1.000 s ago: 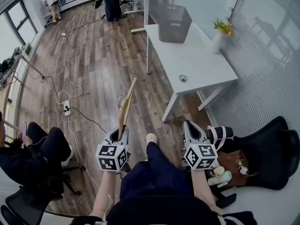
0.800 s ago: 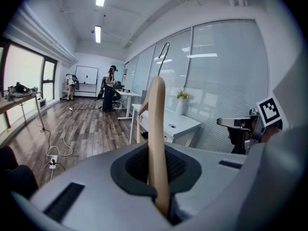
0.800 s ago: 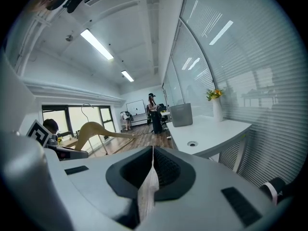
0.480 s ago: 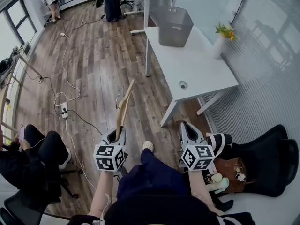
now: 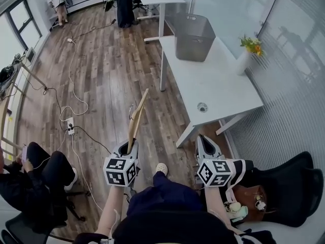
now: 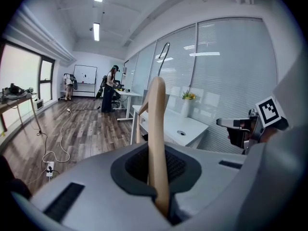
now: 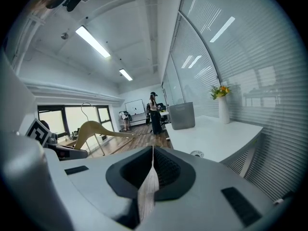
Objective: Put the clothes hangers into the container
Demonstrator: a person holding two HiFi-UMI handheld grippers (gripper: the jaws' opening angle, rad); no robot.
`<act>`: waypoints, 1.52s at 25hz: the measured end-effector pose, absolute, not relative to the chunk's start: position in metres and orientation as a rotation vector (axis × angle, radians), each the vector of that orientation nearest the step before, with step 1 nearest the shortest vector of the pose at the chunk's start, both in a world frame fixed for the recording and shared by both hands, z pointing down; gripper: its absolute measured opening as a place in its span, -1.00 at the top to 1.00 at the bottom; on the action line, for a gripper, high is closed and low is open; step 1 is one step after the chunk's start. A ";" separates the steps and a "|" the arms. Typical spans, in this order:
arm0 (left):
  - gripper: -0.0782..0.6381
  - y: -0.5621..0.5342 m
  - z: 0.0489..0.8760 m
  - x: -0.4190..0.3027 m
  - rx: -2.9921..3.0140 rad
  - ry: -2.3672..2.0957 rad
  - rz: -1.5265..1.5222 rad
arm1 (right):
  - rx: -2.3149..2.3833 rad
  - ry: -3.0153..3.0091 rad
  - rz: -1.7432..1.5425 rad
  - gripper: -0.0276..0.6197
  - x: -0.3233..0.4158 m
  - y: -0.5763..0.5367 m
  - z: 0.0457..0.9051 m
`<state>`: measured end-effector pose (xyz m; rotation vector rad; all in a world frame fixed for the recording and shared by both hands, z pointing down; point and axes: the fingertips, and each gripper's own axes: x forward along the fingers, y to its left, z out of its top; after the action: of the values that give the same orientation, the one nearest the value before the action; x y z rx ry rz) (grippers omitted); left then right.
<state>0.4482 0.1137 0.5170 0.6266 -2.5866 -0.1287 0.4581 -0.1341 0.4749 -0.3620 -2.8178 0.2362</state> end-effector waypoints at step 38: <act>0.72 0.116 0.533 0.280 0.521 -2.597 -0.161 | -0.477 -2.790 0.232 0.82 0.267 -0.128 0.491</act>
<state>0.2805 0.1160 0.5326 0.5214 -2.5965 -0.1610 0.2669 -0.1284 0.4911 -0.4774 -2.7895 0.2316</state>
